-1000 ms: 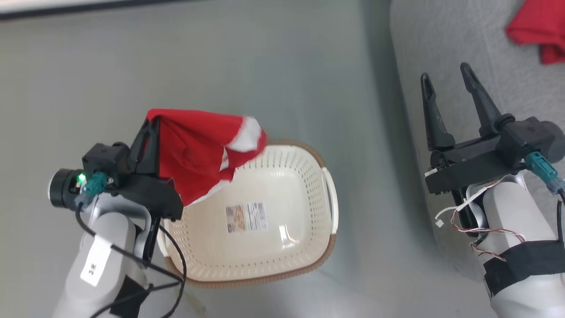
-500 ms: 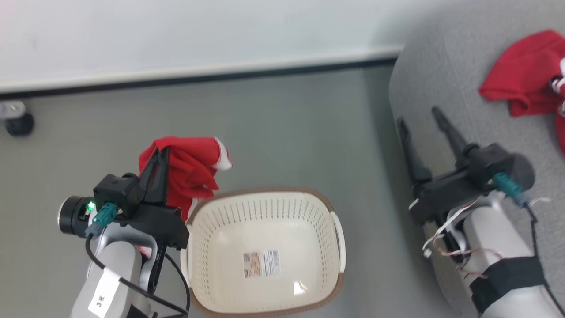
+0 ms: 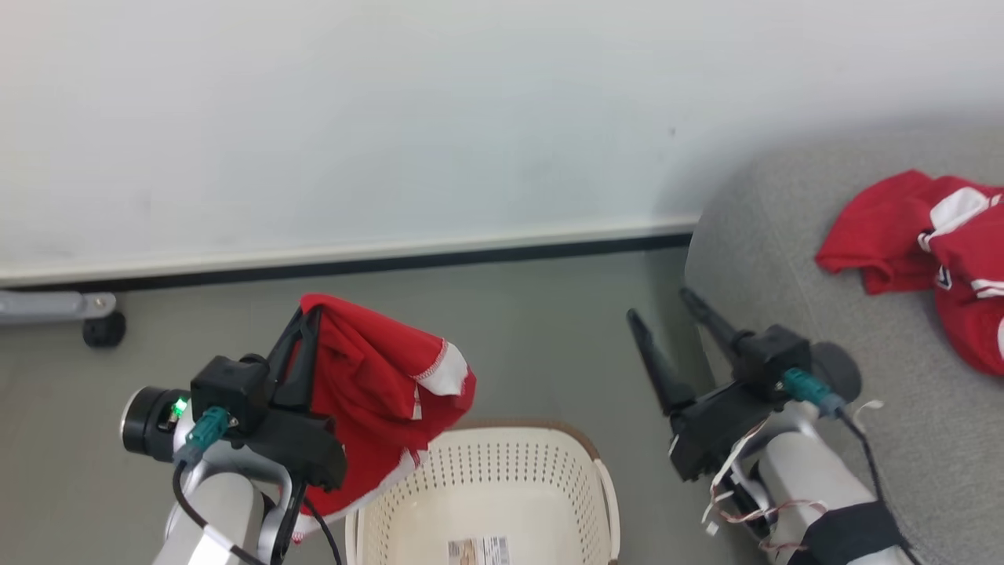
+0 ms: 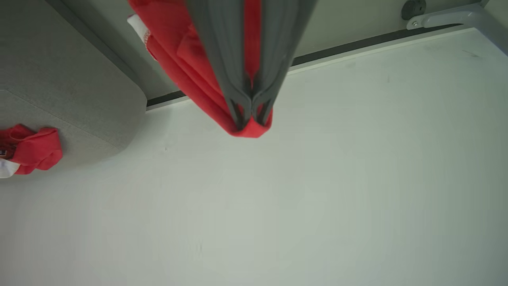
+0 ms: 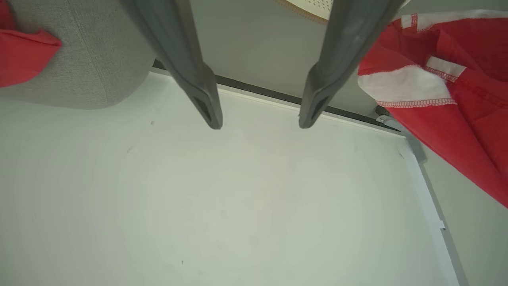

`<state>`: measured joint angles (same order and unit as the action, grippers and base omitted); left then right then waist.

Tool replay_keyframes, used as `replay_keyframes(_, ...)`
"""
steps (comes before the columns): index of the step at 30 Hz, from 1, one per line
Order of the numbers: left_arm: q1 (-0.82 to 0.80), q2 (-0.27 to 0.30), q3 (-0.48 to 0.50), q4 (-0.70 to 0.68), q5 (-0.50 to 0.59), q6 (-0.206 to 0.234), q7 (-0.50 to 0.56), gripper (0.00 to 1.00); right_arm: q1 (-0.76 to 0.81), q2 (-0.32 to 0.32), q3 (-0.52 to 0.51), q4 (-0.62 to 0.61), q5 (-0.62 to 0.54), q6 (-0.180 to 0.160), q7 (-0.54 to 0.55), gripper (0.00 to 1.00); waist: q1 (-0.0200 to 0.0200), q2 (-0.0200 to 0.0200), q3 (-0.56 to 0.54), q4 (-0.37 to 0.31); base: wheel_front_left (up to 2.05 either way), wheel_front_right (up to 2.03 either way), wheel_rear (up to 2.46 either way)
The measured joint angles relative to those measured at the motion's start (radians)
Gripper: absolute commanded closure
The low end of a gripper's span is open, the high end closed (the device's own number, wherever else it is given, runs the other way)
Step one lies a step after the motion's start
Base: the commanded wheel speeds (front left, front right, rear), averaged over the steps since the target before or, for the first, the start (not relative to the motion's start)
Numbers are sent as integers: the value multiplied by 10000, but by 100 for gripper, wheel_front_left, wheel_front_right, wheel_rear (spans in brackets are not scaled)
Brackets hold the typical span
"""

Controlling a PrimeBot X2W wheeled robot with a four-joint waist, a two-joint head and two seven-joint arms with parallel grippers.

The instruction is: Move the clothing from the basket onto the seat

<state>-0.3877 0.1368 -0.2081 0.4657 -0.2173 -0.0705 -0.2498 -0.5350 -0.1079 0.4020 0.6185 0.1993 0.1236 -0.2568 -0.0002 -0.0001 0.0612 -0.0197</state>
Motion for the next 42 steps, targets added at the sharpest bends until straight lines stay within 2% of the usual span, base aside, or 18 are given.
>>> replay_keyframes(13,290,-123,-506,-1141,268,-4,378,100,347,79,2036,-198,970,0,0,0,0,0,-1245,-91,0,0,0)
replay_keyframes(29,237,-466,-1267,-2054,428,-17,1164,100,-294,255,5313,-301,2065,10,0,0,2,2,-1146,-189,0,0,0)
replay_keyframes(34,159,-545,-1567,-2483,431,-92,1350,100,-919,301,5986,288,2433,12,0,0,2,2,-1059,-111,0,0,0)
replay_keyframes(40,155,-658,-1866,-2905,433,-100,1555,100,-1791,374,6264,1007,2809,12,0,0,3,1,-964,-22,0,0,0)
replay_keyframes(41,155,-669,-1896,-2949,433,-100,1605,100,-1918,384,6289,1089,2922,12,0,4,2,1,-948,-5,0,0,0)
replay_keyframes(42,155,-675,-1923,-2993,431,-100,1609,100,-2028,391,6303,1168,3026,12,0,56,2,2,-931,13,0,0,0)
